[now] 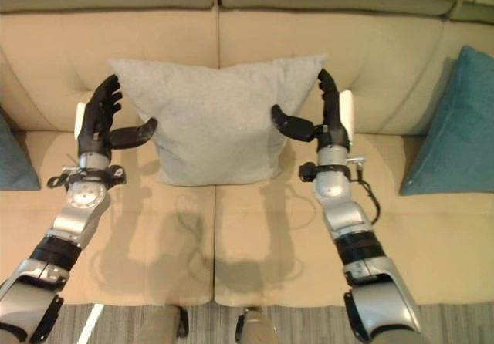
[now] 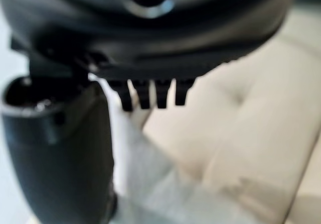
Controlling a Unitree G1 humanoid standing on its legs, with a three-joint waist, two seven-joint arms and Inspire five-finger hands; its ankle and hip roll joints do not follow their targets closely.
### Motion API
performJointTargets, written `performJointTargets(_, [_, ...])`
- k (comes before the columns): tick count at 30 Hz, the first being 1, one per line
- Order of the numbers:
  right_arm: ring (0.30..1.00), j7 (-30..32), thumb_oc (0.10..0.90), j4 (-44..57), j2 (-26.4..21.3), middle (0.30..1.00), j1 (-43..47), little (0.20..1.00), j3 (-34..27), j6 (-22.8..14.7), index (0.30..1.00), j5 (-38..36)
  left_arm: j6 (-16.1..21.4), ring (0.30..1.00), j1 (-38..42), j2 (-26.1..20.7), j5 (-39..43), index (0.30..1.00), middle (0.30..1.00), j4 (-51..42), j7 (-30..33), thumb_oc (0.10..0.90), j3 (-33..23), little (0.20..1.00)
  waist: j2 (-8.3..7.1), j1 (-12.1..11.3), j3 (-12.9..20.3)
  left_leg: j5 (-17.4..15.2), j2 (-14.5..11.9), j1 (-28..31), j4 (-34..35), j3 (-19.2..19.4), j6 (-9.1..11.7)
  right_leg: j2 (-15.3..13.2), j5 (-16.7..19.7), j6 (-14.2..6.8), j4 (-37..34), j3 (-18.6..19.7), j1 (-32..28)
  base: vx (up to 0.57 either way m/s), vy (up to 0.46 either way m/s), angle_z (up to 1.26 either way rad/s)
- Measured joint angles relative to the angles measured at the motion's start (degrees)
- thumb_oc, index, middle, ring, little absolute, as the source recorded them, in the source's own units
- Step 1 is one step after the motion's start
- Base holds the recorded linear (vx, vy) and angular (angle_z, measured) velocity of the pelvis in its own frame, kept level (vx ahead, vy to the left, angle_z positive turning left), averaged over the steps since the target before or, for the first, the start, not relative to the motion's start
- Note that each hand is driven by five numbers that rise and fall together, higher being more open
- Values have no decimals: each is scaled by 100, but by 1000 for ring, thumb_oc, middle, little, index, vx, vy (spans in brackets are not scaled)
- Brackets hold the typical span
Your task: Pick up all the scattered cushions and arrange them neatly on the sofa.
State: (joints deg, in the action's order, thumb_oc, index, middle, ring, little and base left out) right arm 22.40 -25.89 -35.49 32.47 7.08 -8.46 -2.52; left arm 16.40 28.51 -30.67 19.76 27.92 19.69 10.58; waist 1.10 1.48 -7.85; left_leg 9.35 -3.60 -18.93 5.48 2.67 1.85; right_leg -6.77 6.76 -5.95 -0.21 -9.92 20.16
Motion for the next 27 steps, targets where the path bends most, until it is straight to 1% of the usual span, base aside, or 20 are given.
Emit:
performJointTargets(1, [900, -9, 800, 6, -1, 900, -130, 900, -117, 2, 900, -1, -12, 900, -162, 5, 49, 900, 900, 18, 22, 800, -117, 900, 18, 7, -15, 3, -22, 61, -1, -5, -5, 49, -274, -107, 34, -49, 62, 98, -17, 9])
performJointTargets(2, [900, -39, 800, 59, -4, 900, -432, 900, -334, 12, 900, -1, -42, 900, -472, -38, 61, 900, 900, 1, 18, 800, -316, 900, -117, 87, 13, -3, 100, 163, 2, 0, 2, -41, 23, -82, -579, -56, -412, 75, -14, 25])
performJointTargets(3, [900, -94, 800, 191, -15, 900, -696, 900, -475, 5, 900, 0, -37, 900, -715, -101, 44, 900, 900, -163, -31, 800, -460, 900, -212, 87, 49, -17, 165, 179, 3, -8, 22, -98, -36, -61, -576, -54, -522, 100, -21, 35])
performJointTargets(4, [900, -137, 800, 346, -30, 900, -1033, 900, -635, -14, 900, 3, -15, 900, -1141, -133, 25, 900, 900, -460, -56, 800, -704, 900, -211, 94, 47, -39, 134, 193, 6, -3, 51, -51, -63, -29, -533, -76, -547, 48, -11, 11])
performJointTargets(6, [900, -262, 800, 327, -39, 900, -1315, 900, -695, 97, 900, 5, -50, 900, -1494, -118, 26, 900, 900, -456, -59, 800, -833, 900, -208, 17, 48, -41, 57, 250, 6, 11, 55, 21, -63, -28, -532, -75, -586, 78, -16, -7])
performJointTargets(7, [900, -373, 800, 437, 0, 900, -1608, 900, -756, 94, 900, 67, -49, 900, -1832, -53, 11, 900, 900, -632, -151, 800, -938, 900, -206, -18, 47, -84, 41, 339, 7, 16, 115, 55, -64, -28, -534, -69, -663, 77, -16, -10])
performJointTargets(10, [900, -592, 800, 441, 83, 900, -2233, 900, -810, 112, 900, 230, -55, 900, -2452, 45, -133, 900, 900, -685, -335, 800, -952, 900, -199, -45, 49, -275, -28, 591, 11, 42, 236, 131, -191, -78, -573, -65, -905, 59, -15, -4])
performJointTargets(12, [900, -652, 800, 630, 286, 900, -2660, 900, -1050, 91, 900, 338, -54, 900, -2851, 220, -205, 900, 900, -889, -430, 800, -1093, 900, -204, -50, 52, -324, -38, 687, 13, 37, 266, 131, -212, -66, -573, -65, -1011, 31, -25, 0])
performJointTargets(13, [900, -743, 800, 610, 372, 900, -3031, 900, -1087, 133, 900, 402, -105, 900, -3180, 338, -234, 900, 900, -881, -469, 800, -1119, 900, -191, -54, 60, -341, -45, 774, 12, 40, 240, 122, -219, -55, -569, -60, -1087, 42, -36, -1])
performJointTargets(15, [900, -762, 800, 608, 665, 900, -3262, 900, -1222, 148, 900, 444, -142, 900, -3412, 579, -251, 900, 900, -875, -552, 800, -1263, 900, -185, -52, 65, -347, -40, 892, 11, 50, 206, 121, -235, -52, -573, -64, -1204, 19, -35, -2])
performJointTargets(16, [900, -862, 800, 556, 891, 900, -3586, 900, -1204, 160, 900, 449, -187, 900, -3687, 815, -253, 900, 900, -790, -629, 800, -1285, 900, -160, -52, 81, -355, -41, 1007, 11, 56, 194, 120, -244, -53, -574, -70, -1326, -10, -49, 1])
performJointTargets(18, [900, -926, 800, 392, 1061, 900, -3865, 900, -1122, 166, 900, 451, -279, 900, -3930, 991, -252, 900, 900, -743, -709, 800, -1258, 900, -134, -51, 101, -366, -42, 1064, 8, 51, 188, 121, -255, -46, -571, -74, -1385, -18, -40, 3])
performJointTargets(19, [900, -976, 800, 92, 1324, 900, -3923, 900, -1152, 196, 900, 449, -310, 900, -4014, 1228, -249, 900, 900, -501, -820, 800, -1291, 900, -107, -45, 123, -365, -38, 1145, 8, 43, 188, 124, -267, -55, -571, -79, -1476, -24, -49, 3])
performJointTargets(21, [900, -1058, 800, -123, 1464, 900, -4093, 900, -1030, 257, 900, 451, -445, 900, -4159, 1355, -252, 900, 900, -226, -923, 800, -1221, 900, -69, -52, 150, -364, -44, 1232, 7, 55, 187, 125, -284, -58, -554, -88, -1566, -24, -48, 1])
performJointTargets(22, [900, -1152, 800, -224, 1582, 900, -4182, 900, -957, 279, 900, 450, -489, 900, -4181, 1447, -259, 900, 900, 134, -1019, 800, -1159, 900, -48, -38, 172, -364, -48, 1333, 7, 63, 187, 120, -302, -61, -574, -84, -1660, -32, -61, -4])
performJointTargets(23, [900, -1217, 800, -265, 1599, 900, -4193, 900, -879, 312, 900, 452, -649, 900, -4272, 1472, -257, 900, 900, 233, -1056, 800, -1096, 900, -39, -41, 177, -364, -47, 1384, 8, 74, 187, 121, -312, -69, -573, -81, -1706, -32, -61, -1])
performJointTargets(25, [900, -1228, 800, -289, 1642, 900, -4232, 900, -866, 309, 900, 450, -629, 900, -4262, 1580, -280, 900, 900, 506, -1130, 800, -1087, 900, -19, -19, 192, -364, -60, 1433, 8, 61, 188, 131, -329, -90, -574, -89, -1770, -47, -66, 4])
performJointTargets(26, [900, -1239, 800, -295, 1674, 900, -4211, 900, -837, 305, 900, 449, -692, 900, -4283, 1652, -309, 900, 900, 752, -1196, 800, -1054, 900, -24, 4, 203, -376, -60, 1520, 9, 62, 192, 140, -357, -119, -576, -87, -1861, -61, -70, 2])
performJointTargets(27, [900, -1241, 800, -296, 1677, 900, -4206, 900, -813, 295, 900, 449, -746, 900, -4315, 1696, -308, 900, 900, 816, -1238, 800, -1053, 900, -33, 16, 211, -398, -63, 1564, 10, 65, 193, 154, -390, -99, -575, -85, -1903, -76, -63, 1])
